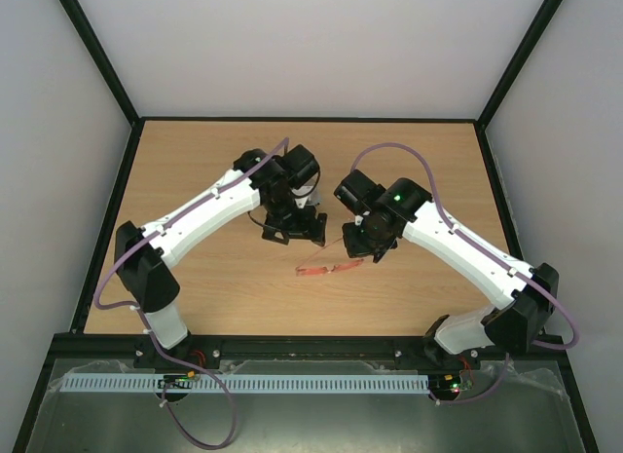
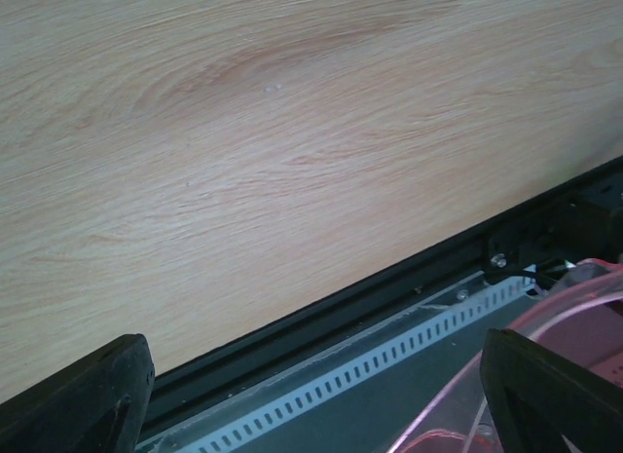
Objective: Organize the sunglasses
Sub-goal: Fold the sunglasses.
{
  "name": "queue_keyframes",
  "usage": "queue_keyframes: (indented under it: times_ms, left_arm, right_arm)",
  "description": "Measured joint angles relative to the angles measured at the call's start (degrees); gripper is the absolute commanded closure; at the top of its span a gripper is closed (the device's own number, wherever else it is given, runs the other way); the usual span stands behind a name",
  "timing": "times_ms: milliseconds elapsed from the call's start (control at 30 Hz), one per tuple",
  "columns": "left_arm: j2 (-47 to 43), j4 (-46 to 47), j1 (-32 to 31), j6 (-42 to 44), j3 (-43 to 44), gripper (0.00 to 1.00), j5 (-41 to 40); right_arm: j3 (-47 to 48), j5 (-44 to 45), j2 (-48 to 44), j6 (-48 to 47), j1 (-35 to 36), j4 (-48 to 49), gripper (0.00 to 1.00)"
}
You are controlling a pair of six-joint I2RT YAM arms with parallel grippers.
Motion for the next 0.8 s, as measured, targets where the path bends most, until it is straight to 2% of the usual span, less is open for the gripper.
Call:
queue_keyframes:
  times_ms: [233, 533, 700, 800]
  left_arm:
    - [0.0, 2.0, -0.6, -0.5, 0.0, 0.06, 4.5]
    - [-1.1, 5.1, -2.0, -2.0, -4.5, 0.06, 8.1]
    - [-1.3, 6.1, -1.9, -2.8, -3.8, 0.04, 8.7]
    - [-1.2, 5.2, -1.5, -3.4, 0.0, 0.03, 9.7]
  right_arm:
    - [0.0, -1.4, 0.0, 1.6, 0.0, 1.3, 0.99]
    - [0.0, -1.6, -1.5, 6.4, -0.9, 3.4, 0.99]
    - [0.0, -2.0, -1.8, 7.3, -2.6, 3.5, 0.99]
    - [0.1, -1.9, -1.8, 7.2, -3.7, 3.7, 0.99]
